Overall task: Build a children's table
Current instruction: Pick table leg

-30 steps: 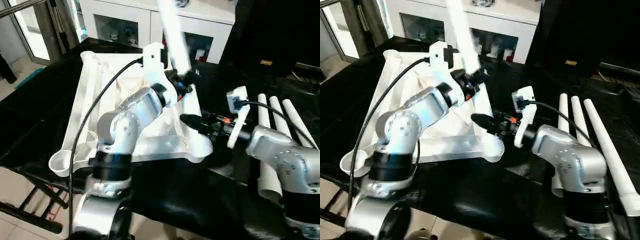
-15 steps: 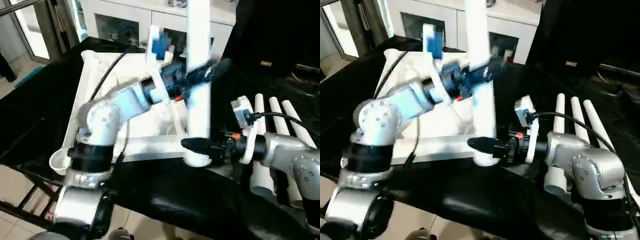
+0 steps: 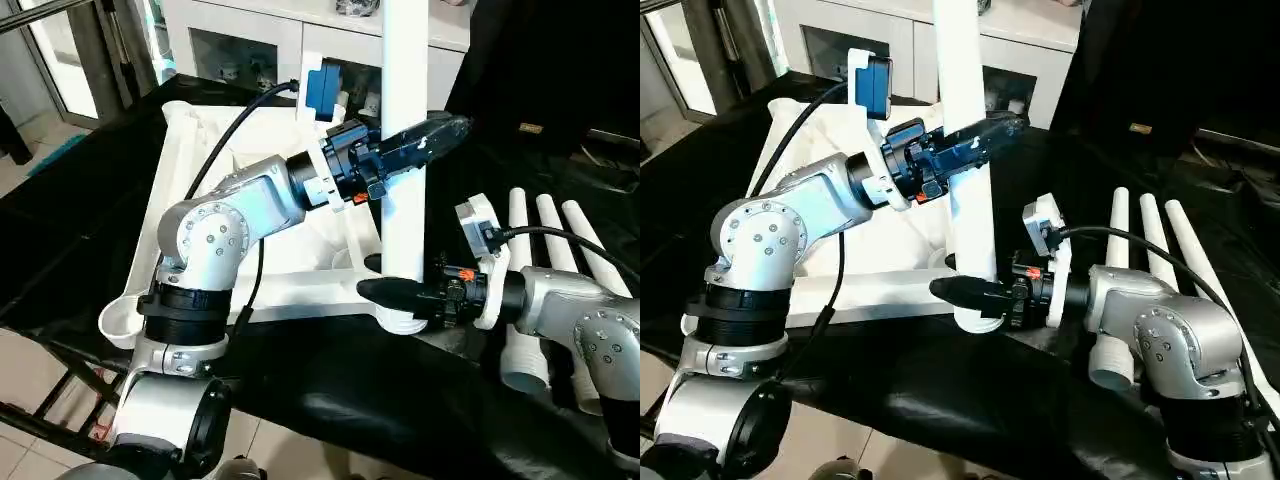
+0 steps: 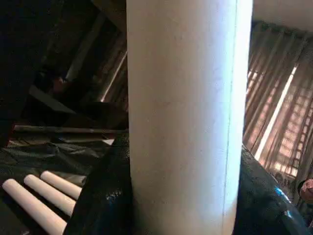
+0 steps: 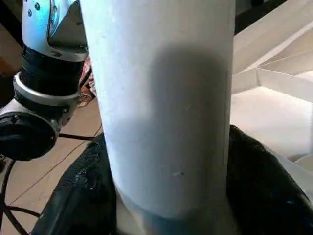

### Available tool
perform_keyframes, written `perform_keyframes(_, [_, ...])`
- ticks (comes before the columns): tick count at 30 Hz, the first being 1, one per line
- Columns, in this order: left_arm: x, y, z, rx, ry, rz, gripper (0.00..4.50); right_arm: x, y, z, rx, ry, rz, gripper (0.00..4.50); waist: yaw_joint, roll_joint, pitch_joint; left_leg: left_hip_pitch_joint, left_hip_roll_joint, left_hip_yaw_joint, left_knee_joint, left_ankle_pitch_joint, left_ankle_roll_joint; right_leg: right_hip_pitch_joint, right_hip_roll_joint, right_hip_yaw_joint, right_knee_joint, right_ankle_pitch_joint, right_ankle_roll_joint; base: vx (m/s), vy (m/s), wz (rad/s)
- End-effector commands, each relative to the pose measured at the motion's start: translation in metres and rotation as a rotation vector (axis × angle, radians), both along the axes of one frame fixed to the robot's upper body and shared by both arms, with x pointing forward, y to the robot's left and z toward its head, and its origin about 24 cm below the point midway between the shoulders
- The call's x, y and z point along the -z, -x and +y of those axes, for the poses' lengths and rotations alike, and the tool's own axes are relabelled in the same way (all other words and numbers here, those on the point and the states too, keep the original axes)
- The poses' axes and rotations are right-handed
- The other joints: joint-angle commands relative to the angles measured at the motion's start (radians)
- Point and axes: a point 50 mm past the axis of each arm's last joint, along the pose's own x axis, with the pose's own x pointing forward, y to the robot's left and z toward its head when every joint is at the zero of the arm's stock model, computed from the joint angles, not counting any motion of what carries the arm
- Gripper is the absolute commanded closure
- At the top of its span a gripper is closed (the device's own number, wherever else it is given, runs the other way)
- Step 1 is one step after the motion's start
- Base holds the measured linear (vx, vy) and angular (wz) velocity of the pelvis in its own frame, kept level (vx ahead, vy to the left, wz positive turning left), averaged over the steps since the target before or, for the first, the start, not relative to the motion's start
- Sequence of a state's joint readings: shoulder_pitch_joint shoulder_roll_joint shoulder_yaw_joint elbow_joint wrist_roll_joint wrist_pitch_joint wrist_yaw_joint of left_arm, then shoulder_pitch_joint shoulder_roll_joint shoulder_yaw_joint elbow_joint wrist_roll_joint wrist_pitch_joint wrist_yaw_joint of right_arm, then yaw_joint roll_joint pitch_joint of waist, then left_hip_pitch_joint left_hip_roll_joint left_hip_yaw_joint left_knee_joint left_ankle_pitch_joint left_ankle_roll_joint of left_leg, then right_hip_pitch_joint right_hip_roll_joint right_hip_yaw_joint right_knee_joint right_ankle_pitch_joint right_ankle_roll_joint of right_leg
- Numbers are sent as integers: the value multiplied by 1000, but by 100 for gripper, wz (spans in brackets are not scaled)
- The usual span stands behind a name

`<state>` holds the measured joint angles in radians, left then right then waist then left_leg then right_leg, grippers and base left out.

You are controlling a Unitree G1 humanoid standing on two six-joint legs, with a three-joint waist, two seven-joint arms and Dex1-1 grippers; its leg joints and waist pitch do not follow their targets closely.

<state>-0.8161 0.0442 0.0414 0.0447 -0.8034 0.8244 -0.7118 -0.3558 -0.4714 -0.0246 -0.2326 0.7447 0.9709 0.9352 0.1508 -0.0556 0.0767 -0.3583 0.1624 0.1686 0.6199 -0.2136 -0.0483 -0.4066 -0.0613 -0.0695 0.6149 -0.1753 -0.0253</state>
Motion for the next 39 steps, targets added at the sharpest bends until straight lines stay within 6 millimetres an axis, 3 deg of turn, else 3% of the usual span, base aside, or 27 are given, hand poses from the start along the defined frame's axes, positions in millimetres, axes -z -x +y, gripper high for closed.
perform_keyframes(1, [2, 3, -7, 14, -24, -1, 233, -6, -7, -1, 49, 13, -41, 194, 4, -16, -81, -3, 61, -20, -67, 10, 36, 65, -95, 56, -64, -204, -156, 0, 0, 0])
perform_keyframes(3, [4, -1, -8, -38, -40, 15, 198, -7, -10, 1, 78, 10, -52, 194, 4, -13, -81, -2, 61, -20, -67, 2, 31, 65, -95, 55, -65, -216, -154, 0, 0, 0])
perform_keyframes(5, [6, -3, -9, -85, -57, 18, 192, -8, -12, 2, 97, 7, -58, 194, 2, -14, -82, -1, 61, -20, -68, 1, 25, 64, -94, 55, -66, -214, -155, 0, 0, 0])
perform_keyframes(8, [17, -9, -14, -222, -205, 22, 164, -10, -16, 4, 144, -6, -73, 195, 1, -14, -83, 0, 63, -21, -69, 2, 23, 64, -94, 56, -64, -206, -146, 0, 0, 0])
perform_keyframes(11, [21, -12, -15, -285, -233, 74, 162, -12, -20, 7, 179, -17, -86, 195, 2, -10, -83, -3, 60, -21, -68, -1, 15, 65, -94, 56, -63, -205, -145, 0, 0, 0])
perform_keyframes(16, [21, -20, -10, -461, -206, 146, 162, -14, -26, 10, 228, -17, -99, 195, 0, -15, -84, -5, 61, -21, -66, 5, 17, 69, -93, 54, -61, -163, -167, 0, 0, 0])
perform_keyframes(19, [19, -24, -7, -501, -187, 157, 162, -14, -27, 11, 232, -15, -99, 195, 0, -16, -83, -6, 58, -21, -67, 8, 24, 69, -92, 54, -64, -184, -148, 0, 0, 0])
perform_keyframes(22, [18, -28, -3, -535, -171, 171, 197, -13, -27, 11, 236, -9, -96, 195, 0, -15, -85, -6, 58, -21, -65, 22, 32, 67, -91, 53, -64, -180, -137, 0, 0, 0])
perform_keyframes(23, [18, -28, -2, -541, -172, 175, 197, -13, -27, 12, 233, -10, -95, 195, 0, -21, -85, -6, 58, -20, -65, 24, 34, 66, -90, 53, -65, -179, -137, 0, 0, 0])
perform_keyframes(25, [19, -29, -2, -552, -180, 184, 218, -13, -28, 12, 233, -8, -95, 196, 2, -16, -86, -2, 61, -20, -64, 28, 39, 62, -91, 54, -61, -159, -153, 0, 0, 0])
perform_keyframes(31, [16, -27, -3, -533, -163, 170, 255, -13, -29, 14, 234, -4, -99, 196, 3, -17, -84, -7, 60, -20, -65, 28, 43, 66, -93, 53, -61, -161, -159, 0, 0, 0])
perform_keyframes(34, [12, -25, -6, -500, -160, 123, 257, -13, -30, 13, 240, -4, -94, 126, 3, -16, -84, -6, 59, -20, -65, 20, 38, 65, -93, 54, -63, -179, -147, 0, 0, 0])
perform_keyframes(37, [12, -24, -8, -471, -188, 82, 260, -15, -29, 11, 213, 2, -93, 120, 3, -12, -85, -5, 60, -21, -66, 18, 36, 64, -93, 53, -62, -178, -143, 0, 0, 0])
perform_keyframes(38, [13, -22, -9, -432, -209, 48, 260, -15, -28, 9, 198, 29, -99, 89, 4, -11, -85, -4, 59, -21, -66, 22, 40, 63, -90, 53, -63, -174, -133, 0, 0, 0])
perform_keyframes(39, [13, -21, -10, -414, -216, 36, 260, -16, -28, 7, 193, 37, -98, 89, 3, -12, -85, -4, 60, -21, -66, 19, 39, 64, -90, 54, -62, -174, -131, 0, 0, 0])
